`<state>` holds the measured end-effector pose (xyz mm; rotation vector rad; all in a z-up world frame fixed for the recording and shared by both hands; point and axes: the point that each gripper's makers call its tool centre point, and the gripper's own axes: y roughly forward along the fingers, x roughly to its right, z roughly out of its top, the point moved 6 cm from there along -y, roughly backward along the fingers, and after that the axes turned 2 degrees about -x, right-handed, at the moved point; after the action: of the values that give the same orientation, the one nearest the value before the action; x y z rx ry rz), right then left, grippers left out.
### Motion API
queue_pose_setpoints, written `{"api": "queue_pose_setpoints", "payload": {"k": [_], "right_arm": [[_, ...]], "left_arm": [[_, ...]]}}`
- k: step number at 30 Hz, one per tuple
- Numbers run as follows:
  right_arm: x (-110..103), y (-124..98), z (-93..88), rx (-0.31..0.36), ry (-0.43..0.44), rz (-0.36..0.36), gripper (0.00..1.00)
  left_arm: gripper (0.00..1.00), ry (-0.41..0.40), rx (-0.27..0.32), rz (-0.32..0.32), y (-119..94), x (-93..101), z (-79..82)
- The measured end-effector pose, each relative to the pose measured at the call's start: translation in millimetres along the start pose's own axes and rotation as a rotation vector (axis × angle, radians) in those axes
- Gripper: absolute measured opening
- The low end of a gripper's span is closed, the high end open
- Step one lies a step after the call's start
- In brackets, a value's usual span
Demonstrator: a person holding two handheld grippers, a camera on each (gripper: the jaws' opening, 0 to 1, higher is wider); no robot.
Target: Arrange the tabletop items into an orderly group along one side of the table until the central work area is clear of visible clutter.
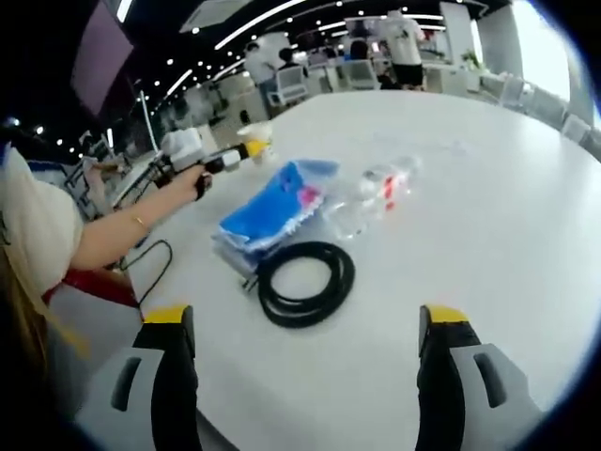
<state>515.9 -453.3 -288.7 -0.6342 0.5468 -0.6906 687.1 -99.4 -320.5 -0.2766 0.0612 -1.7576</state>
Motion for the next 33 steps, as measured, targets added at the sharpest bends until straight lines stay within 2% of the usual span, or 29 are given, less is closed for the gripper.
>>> {"api": "queue_pose_setpoints", "payload": {"k": [7, 12, 17, 26, 30, 33], "right_arm": [[0, -1, -0.1, 0.001, -0.002, -0.004, 0.97], [1, -2, -0.5, 0.002, -0.001, -0.009, 0.97], [2, -3, -0.4, 0.005, 0.006, -0.013, 0.96], [4, -4, 0.0, 0.011, 0.015, -0.015, 0.96], [5, -5, 0.9, 0.015, 0.026, -0.015, 0.97], [5, -6, 3.3, 0.032, 0.028, -0.016, 0.98]], "left_arm": [[0.39, 0.013, -0.013, 0.002, 1, 7.5, -8.7], [0.38, -0.016, -0.031, 0.009, 2, 7.7, -20.3], [0.39, 0.011, -0.025, 0.006, 3, 8.0, -21.0], [0.39, 0.051, -0.066, 0.009, 4, 8.6, -23.9], [0.55, 0.040, -0.053, 0.040, 1, 5.9, -19.4], [0.58, 0.032, -0.062, 0.051, -2, 4.3, -15.7]]}}
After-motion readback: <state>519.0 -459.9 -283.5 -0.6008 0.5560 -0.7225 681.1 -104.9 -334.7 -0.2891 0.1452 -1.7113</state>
